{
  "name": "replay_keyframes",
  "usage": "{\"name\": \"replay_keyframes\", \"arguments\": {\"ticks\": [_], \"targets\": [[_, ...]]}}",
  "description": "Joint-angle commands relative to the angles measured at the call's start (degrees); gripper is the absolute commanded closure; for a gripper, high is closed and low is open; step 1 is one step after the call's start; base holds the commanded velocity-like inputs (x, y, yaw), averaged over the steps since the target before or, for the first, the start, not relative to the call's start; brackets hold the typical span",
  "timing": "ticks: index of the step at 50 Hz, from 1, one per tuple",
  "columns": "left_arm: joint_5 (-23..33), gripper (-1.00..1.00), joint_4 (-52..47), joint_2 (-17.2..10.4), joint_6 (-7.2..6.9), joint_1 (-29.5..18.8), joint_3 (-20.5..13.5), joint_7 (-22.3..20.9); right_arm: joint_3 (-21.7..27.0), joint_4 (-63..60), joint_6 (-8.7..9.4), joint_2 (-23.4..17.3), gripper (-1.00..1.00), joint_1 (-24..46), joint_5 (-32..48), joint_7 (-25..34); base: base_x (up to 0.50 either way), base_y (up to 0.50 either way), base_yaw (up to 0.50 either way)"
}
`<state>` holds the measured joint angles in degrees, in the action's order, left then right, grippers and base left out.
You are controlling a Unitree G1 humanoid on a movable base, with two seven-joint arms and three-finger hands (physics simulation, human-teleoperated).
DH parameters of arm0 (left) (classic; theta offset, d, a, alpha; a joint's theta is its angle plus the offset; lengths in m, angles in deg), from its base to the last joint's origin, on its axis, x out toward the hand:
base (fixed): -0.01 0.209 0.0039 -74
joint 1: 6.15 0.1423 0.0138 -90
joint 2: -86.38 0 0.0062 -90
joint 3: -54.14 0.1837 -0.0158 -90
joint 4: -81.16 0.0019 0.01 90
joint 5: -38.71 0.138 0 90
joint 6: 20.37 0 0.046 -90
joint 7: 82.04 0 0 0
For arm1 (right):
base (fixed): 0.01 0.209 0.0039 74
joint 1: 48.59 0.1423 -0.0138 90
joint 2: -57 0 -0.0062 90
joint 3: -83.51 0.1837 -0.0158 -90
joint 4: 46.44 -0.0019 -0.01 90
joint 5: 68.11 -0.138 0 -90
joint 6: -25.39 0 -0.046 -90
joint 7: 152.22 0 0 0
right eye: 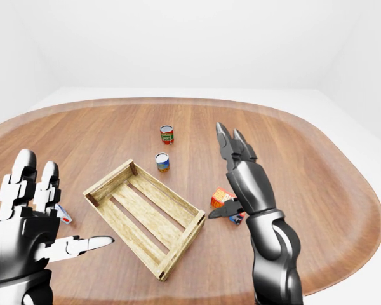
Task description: Pick up the butter and put it in the tray.
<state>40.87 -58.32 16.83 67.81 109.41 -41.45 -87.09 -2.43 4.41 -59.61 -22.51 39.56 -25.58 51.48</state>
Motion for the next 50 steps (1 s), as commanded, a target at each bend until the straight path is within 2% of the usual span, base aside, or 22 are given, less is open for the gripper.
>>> {"name": "replay_keyframes", "arguments": {"ticks": [1, 19, 31, 36, 50], "targets": [[-0.2, -1.0, 0.1, 0.3, -0.27, -0.3, -0.6, -0.3, 0.9, 4.3, 0.0, -0.3, -1.0, 3.1, 12.6, 7.6, 0.0, 0.0, 0.0], [-1.3, -1.0, 0.4, 0.6, -0.13, -0.3, -1.0, -0.9, 2.1, 14.2, 0.0, -0.8, -1.0, 3.4, 10.7, 6.7, 0.0, 0.0, 0.0], [-1.6, -1.0, 0.6, 0.5, -0.33, -0.6, -1.6, -1.0, 3.6, 22.9, 0.0, -1.9, -1.0, 4.3, 4.0, 1.2, 0.0, 0.0, 0.0], [-1.5, -1.0, 0.6, 0.6, -0.45, -0.8, -1.6, -1.1, 4.0, 22.8, 0.0, -2.0, -1.0, 4.2, -2.2, 3.3, 0.0, 0.0, 0.0], [-1.4, -1.0, 0.7, 0.4, -0.54, -0.8, -1.3, -0.9, 4.2, 35.5, 0.0, -4.6, -1.0, 7.0, -0.8, -5.0, 0.0, 0.0, 0.0]]}}
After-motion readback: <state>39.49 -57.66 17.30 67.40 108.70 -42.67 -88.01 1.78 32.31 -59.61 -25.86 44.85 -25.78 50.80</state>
